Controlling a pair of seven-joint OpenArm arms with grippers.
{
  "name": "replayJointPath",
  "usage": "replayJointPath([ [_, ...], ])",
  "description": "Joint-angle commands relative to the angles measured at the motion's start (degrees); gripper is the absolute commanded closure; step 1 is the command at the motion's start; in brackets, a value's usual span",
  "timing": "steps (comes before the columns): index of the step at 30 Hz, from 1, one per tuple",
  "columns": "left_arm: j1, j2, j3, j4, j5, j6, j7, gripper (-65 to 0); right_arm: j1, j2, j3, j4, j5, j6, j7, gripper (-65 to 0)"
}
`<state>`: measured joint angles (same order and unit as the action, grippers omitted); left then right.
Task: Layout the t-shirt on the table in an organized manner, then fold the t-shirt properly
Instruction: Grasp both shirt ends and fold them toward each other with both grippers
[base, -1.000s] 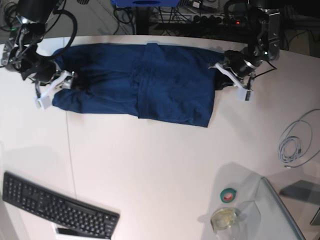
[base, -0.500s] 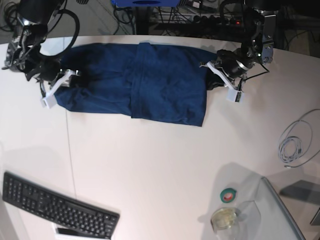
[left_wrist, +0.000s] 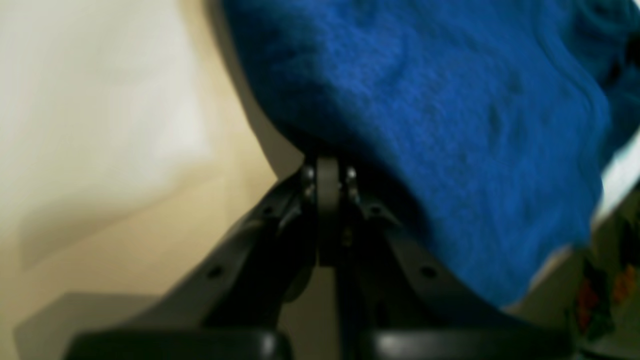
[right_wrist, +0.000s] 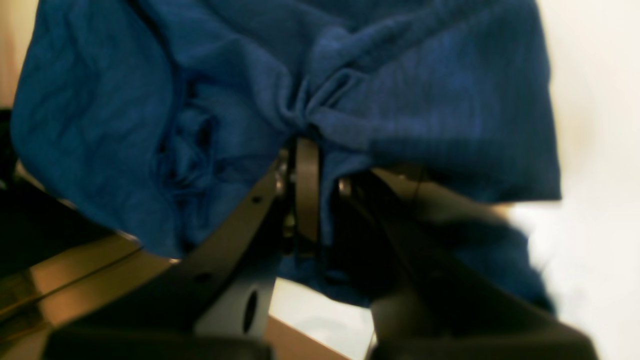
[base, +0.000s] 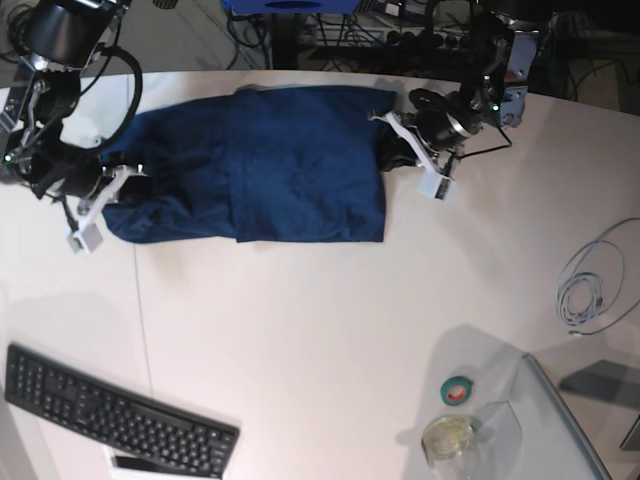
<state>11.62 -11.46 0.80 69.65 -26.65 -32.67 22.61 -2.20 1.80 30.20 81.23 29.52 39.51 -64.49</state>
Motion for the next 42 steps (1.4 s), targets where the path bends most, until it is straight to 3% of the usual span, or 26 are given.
replayJointPath([
  [1,-0.2,-0.4,0.3,0.8,0.1,-0.2,-0.1,0.0,-0.1,-0.4,-1.1,2.3,1.5,0.5,-0.1,-0.8],
  [5,-2.2,-0.4,3.9,0.6,0.0,-0.1,-0.1,0.0,-2.1,-0.6,-5.4,8.1,1.9,0.5,-0.3,-0.8],
  [13,-5.4,-0.3,11.0,0.3,0.0,0.0,-0.1,0.0,-4.0,-4.2,-12.1,15.9,1.9,0.5,-2.2,-0.8],
  [17,-5.9,-0.2,12.3,0.3,0.0,0.0,-0.1,0.0,-4.0,-6.4,-14.0,17.5,1.5,0.5,-3.1,-0.8],
  [22,-7.0,0.7,12.4,-0.3,0.0,0.0,0.0,0.0,-4.3,-6.5,-17.5,18.6,1.6,0.5,-3.2,-0.8],
  [25,-7.0,0.8,12.4,-0.9,0.0,0.0,0.0,0.0,-4.3,-6.6,-20.0,18.5,1.8,-2.9,-2.6,-0.8],
  [31,-7.1,0.8,12.3,-0.9,0.0,0.0,0.0,0.0,-3.9,-6.4,-23.6,16.6,1.5,-5.6,0.4,-0.8],
  [42,-7.1,0.8,12.4,-0.9,0.0,0.0,0.0,0.0,-2.9,-6.4,-29.2,6.8,1.5,-5.8,6.8,-0.8],
])
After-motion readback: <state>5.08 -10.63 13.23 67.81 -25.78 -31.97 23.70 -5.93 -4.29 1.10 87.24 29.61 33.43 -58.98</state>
